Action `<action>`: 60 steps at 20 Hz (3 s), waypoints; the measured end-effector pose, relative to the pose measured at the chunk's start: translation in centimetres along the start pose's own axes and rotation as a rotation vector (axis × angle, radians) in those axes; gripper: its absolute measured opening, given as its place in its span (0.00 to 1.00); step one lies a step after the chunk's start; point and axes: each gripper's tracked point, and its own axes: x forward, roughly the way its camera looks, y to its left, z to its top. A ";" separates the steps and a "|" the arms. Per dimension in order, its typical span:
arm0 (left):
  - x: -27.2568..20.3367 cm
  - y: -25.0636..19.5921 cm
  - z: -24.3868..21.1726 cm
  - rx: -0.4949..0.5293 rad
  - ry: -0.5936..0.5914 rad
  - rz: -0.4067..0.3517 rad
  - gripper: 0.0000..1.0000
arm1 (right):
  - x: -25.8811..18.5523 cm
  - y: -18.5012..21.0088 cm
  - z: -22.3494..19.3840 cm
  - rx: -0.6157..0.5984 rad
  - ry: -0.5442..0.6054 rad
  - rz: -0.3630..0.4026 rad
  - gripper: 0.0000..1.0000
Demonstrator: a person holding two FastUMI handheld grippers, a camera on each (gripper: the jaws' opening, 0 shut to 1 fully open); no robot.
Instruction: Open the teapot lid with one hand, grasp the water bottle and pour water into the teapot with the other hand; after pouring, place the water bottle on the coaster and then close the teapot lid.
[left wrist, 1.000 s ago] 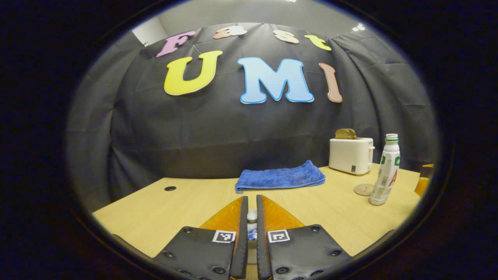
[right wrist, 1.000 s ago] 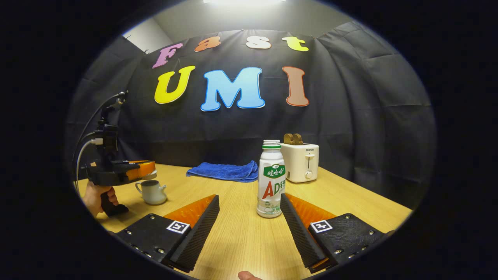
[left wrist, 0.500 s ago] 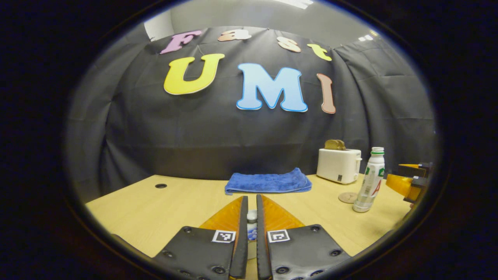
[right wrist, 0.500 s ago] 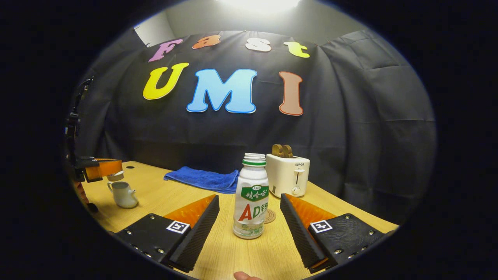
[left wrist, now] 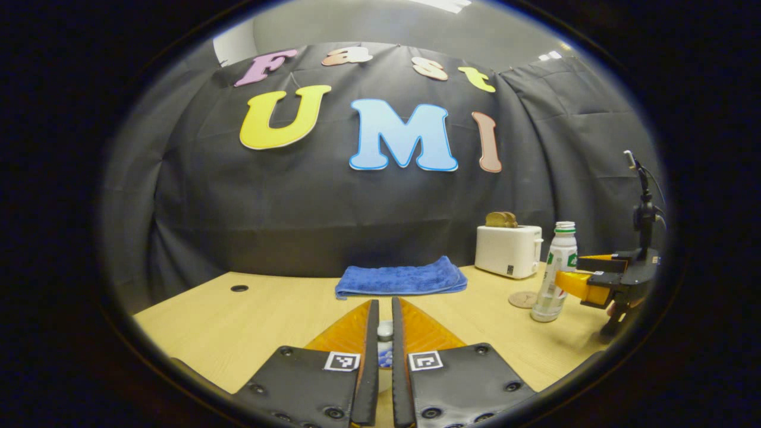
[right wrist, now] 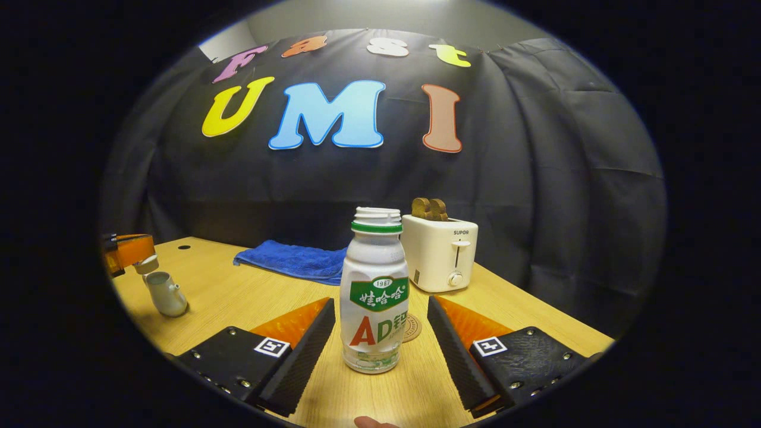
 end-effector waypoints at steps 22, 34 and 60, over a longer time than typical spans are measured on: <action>-1.3 -0.5 1.6 -0.008 -0.030 -0.011 0.20 | 1.4 1.5 -0.7 -0.074 0.031 0.054 0.71; -8.7 0.8 1.5 -0.058 -0.030 0.001 0.20 | -1.5 5.8 0.6 -0.217 0.015 0.127 0.71; -19.1 1.1 -1.6 -0.088 -0.018 0.009 0.20 | 0.3 18.6 -0.4 -0.796 -0.018 0.249 0.71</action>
